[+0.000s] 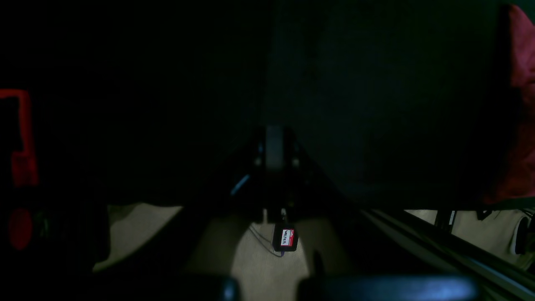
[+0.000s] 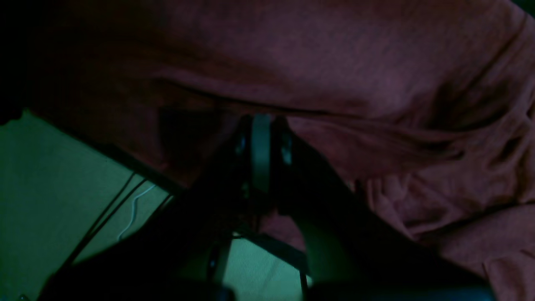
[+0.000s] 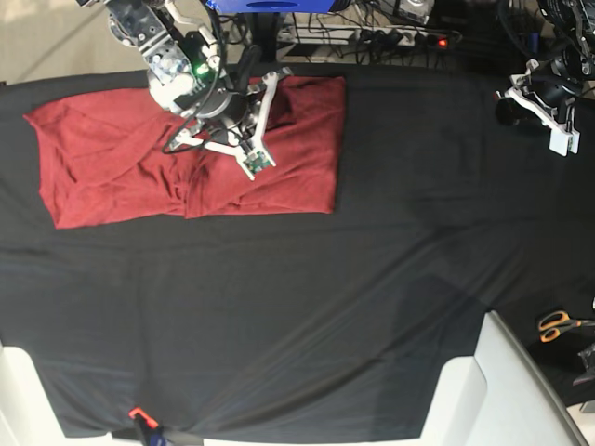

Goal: Fold the T-shirt properly

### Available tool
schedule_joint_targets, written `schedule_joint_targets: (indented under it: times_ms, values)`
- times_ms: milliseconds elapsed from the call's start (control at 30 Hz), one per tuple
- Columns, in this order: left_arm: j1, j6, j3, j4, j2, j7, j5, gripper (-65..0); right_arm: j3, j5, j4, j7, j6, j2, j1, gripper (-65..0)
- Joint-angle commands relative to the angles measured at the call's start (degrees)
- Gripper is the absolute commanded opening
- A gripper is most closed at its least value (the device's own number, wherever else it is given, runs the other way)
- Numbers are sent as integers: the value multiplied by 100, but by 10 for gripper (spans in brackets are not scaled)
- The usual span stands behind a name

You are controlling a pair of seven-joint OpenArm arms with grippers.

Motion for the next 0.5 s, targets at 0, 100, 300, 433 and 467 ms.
schedule_joint_targets:
  times_ms: [0,100,300,433,467]
  values:
    - [10,-24,-39,76,-105,-80,-91,-650,119,1,214,93,1,-14,-62,-645]
    - [10,-24,-39,76,-105,-80,-91,-650,382,1,460,84,1,-5,-194,-645]
    - [-17,-24,-48,67,-105,-80,-82,-650,848,1,521,93,10,21,-440,-644]
    - [-34,-24,-48,67,-105,-80,-82,-650,1147,1,732,111,19,21,-686,-644]
    - [-34,-24,-48,67,-105,-80,-82,-650,1217,1,820,111,19,21,-748,-644]
